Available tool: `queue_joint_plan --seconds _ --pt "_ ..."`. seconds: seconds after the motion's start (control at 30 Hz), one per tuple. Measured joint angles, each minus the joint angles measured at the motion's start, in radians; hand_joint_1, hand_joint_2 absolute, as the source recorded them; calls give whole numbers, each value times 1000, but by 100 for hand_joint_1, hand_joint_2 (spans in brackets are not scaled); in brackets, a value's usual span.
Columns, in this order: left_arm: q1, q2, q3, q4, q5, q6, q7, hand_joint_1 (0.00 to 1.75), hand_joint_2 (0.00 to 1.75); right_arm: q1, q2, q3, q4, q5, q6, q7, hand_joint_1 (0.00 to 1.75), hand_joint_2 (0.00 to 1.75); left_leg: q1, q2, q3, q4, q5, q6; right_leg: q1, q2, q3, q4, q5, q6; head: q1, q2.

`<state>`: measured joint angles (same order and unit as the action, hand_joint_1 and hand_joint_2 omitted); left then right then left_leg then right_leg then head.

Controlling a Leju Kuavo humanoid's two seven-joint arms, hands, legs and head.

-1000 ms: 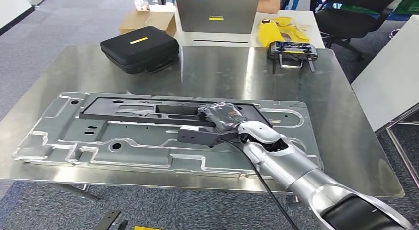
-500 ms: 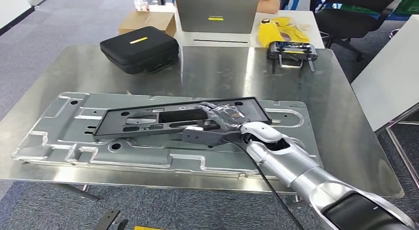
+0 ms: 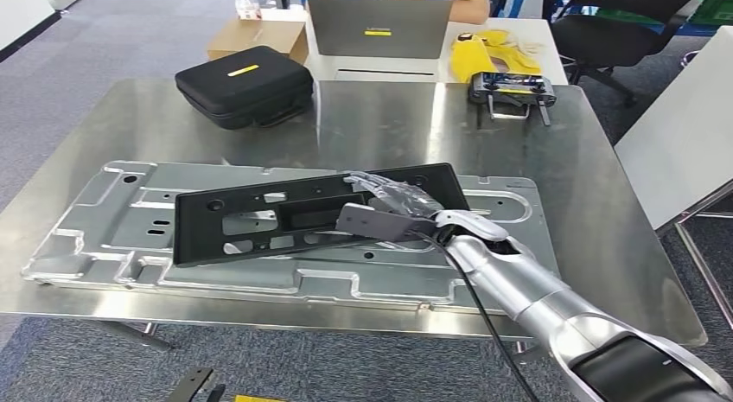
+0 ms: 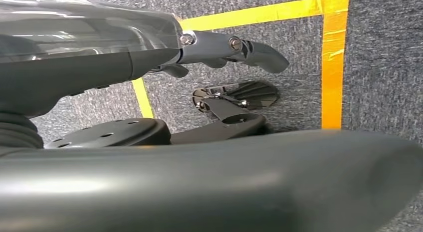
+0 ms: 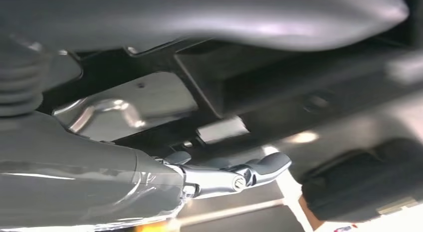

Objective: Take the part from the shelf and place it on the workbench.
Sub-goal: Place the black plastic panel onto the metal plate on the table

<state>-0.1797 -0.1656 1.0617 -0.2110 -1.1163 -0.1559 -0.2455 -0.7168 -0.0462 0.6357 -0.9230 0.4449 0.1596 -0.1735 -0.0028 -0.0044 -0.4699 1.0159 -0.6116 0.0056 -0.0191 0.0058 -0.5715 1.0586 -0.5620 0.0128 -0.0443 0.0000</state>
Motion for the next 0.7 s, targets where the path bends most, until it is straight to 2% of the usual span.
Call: queue_joint_plan --seconds 0.13,0.4,0.57,0.7 --pt "6 0 0 0 8 -1 -2 0 0 33 -34 -79 -92 -192 40 -28 0 0 0 0 0 0 0 0 0 0 0 0 0 0 0 0" --pt "14 0 0 0 18 -1 -8 0 0 107 -119 -223 -296 -409 70 -51 0 0 -1 -2 0 0 0 0 -1 -1 0 -1 0 0 0 0" --pt "21 0 0 0 37 2 -25 0 0 218 -157 -343 -500 -493 32 -107 0 0 -1 -2 -1 0 0 0 -1 -2 0 -1 0 0 0 0" --pt "28 0 2 0 57 9 -41 0 0 325 -168 -437 -682 -505 -4 -167 0 0 0 -2 -1 0 -1 0 -1 -2 0 -1 -1 0 0 0"
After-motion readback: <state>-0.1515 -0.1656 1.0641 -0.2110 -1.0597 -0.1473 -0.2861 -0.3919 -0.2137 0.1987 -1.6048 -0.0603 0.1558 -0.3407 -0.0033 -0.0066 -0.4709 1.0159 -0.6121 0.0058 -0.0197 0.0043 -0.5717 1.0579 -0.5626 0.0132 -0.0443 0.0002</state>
